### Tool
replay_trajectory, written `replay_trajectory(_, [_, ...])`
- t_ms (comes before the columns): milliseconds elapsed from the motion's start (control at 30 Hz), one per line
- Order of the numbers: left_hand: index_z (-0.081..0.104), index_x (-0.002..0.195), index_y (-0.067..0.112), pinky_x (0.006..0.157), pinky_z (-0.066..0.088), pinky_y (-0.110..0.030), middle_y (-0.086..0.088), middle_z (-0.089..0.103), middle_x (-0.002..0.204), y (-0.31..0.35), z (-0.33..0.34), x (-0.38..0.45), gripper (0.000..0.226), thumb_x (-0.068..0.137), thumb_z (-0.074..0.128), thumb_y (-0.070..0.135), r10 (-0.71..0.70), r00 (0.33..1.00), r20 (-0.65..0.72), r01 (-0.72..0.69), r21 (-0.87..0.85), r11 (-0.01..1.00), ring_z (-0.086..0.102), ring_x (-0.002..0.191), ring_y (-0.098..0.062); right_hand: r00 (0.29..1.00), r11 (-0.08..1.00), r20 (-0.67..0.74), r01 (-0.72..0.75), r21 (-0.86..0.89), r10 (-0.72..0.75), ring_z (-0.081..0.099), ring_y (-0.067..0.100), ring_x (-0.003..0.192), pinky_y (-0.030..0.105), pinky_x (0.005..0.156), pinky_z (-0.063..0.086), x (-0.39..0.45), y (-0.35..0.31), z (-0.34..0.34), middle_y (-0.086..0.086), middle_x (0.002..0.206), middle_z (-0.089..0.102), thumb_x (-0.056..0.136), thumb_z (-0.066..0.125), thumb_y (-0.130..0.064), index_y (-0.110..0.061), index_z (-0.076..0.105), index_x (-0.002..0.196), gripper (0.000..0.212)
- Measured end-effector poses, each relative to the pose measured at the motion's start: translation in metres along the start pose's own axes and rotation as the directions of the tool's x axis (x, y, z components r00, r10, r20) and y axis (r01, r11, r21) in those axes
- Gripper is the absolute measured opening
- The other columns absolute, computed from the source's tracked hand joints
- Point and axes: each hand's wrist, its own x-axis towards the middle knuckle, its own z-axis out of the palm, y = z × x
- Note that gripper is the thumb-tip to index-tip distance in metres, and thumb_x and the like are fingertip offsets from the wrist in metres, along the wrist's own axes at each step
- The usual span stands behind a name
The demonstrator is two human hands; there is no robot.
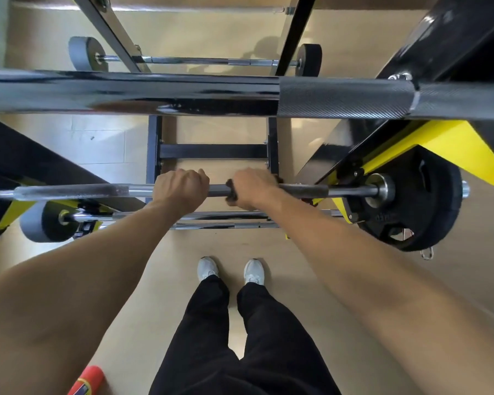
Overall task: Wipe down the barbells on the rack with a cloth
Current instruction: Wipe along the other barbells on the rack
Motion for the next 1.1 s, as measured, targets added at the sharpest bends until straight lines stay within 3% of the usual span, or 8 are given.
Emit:
replay_trajectory(133, [0.045, 0.062, 0.013, 0.068, 0.055, -0.041, -0.011, 0.058, 0.065, 0.000, 0.001, 0.003, 0.047, 0.102, 0.026, 0.029, -0.004, 1.000, 0.023, 0.004, 0.017, 1.000, 0.059, 0.064, -0.032, 0.985, 0.992, -0.130, 0.122, 0.037, -0.116, 0.061, 0.023, 0.084, 0.049, 0.088, 0.046, -0.002, -0.010, 0.011, -0.001, 0.095, 0.065, 0.089, 0.065, -0.046, -0.025, 0.055, 0.106, 0.029])
replay_trajectory(200, [0.049, 0.065, 0.011, 0.068, 0.056, -0.042, -0.011, 0.060, 0.066, -0.002, 0.001, 0.003, 0.047, 0.102, 0.025, 0.030, -0.004, 0.999, 0.033, 0.004, 0.011, 1.000, 0.060, 0.064, -0.031, 0.985, 0.989, -0.106, 0.140, 0.049, -0.134, 0.058, 0.021, 0.085, 0.044, 0.087, 0.046, -0.012, 0.008, 0.010, 0.001, 0.099, 0.063, 0.090, 0.066, -0.035, -0.023, 0.052, 0.114, 0.030])
replay_trajectory(333, [0.049, 0.062, 0.012, 0.069, 0.057, -0.042, -0.012, 0.060, 0.066, -0.004, 0.003, 0.004, 0.050, 0.102, 0.024, 0.031, -0.014, 1.000, 0.027, 0.014, -0.023, 1.000, 0.061, 0.064, -0.032, 0.997, 0.997, 0.049, -0.053, -0.050, 0.055, 0.058, 0.019, 0.079, 0.035, 0.071, 0.050, -0.036, 0.063, -0.003, 0.002, 0.091, 0.061, 0.088, 0.067, -0.038, -0.020, 0.056, 0.110, 0.031])
replay_trajectory(467, [0.053, 0.063, 0.009, 0.068, 0.055, -0.039, -0.011, 0.059, 0.065, -0.004, 0.005, 0.005, 0.055, 0.101, 0.022, 0.035, -0.046, 0.998, 0.036, 0.047, -0.033, 0.998, 0.059, 0.063, -0.030, 0.966, 0.969, 0.138, -0.200, -0.142, 0.219, 0.060, 0.020, 0.077, 0.037, 0.073, 0.055, -0.056, 0.101, -0.011, 0.001, 0.085, 0.062, 0.084, 0.069, -0.048, -0.020, 0.060, 0.104, 0.036])
replay_trajectory(700, [0.047, 0.060, 0.012, 0.064, 0.055, -0.038, -0.009, 0.055, 0.059, -0.001, 0.004, 0.003, 0.053, 0.102, 0.023, 0.033, -0.030, 0.999, 0.022, 0.030, 0.007, 1.000, 0.058, 0.059, -0.028, 0.999, 0.998, 0.050, -0.001, -0.060, 0.004, 0.057, 0.019, 0.076, 0.032, 0.066, 0.041, -0.008, 0.016, -0.003, -0.003, 0.088, 0.062, 0.089, 0.064, -0.050, -0.022, 0.062, 0.098, 0.030])
replay_trajectory(833, [0.043, 0.064, 0.015, 0.065, 0.054, -0.038, -0.008, 0.058, 0.064, 0.001, 0.001, 0.003, 0.044, 0.103, 0.028, 0.031, -0.018, 1.000, 0.015, 0.017, 0.043, 0.999, 0.060, 0.063, -0.028, 0.983, 0.988, -0.118, 0.147, 0.036, -0.142, 0.063, 0.023, 0.086, 0.036, 0.076, 0.045, 0.005, -0.028, 0.009, -0.001, 0.097, 0.066, 0.090, 0.065, -0.043, -0.024, 0.056, 0.110, 0.029])
replay_trajectory(967, [0.049, 0.061, 0.010, 0.059, 0.047, -0.035, -0.008, 0.055, 0.059, -0.002, 0.006, 0.005, 0.053, 0.102, 0.026, 0.034, -0.036, 0.999, 0.000, 0.036, 0.003, 0.999, 0.055, 0.057, -0.027, 0.979, 0.989, -0.149, 0.145, 0.029, -0.139, 0.062, 0.022, 0.087, 0.039, 0.079, 0.042, -0.006, 0.006, 0.016, 0.002, 0.099, 0.064, 0.091, 0.063, -0.026, -0.020, 0.052, 0.114, 0.026])
replay_trajectory(1100, [0.054, 0.061, 0.008, 0.062, 0.053, -0.037, -0.009, 0.057, 0.059, -0.006, 0.010, 0.006, 0.058, 0.101, 0.023, 0.036, -0.052, 0.999, 0.002, 0.052, -0.049, 0.997, 0.058, 0.057, -0.028, 0.999, 0.999, -0.025, 0.025, -0.041, -0.026, 0.059, 0.020, 0.082, 0.036, 0.072, 0.047, -0.033, 0.059, 0.003, 0.002, 0.093, 0.062, 0.092, 0.063, -0.040, -0.020, 0.053, 0.110, 0.028])
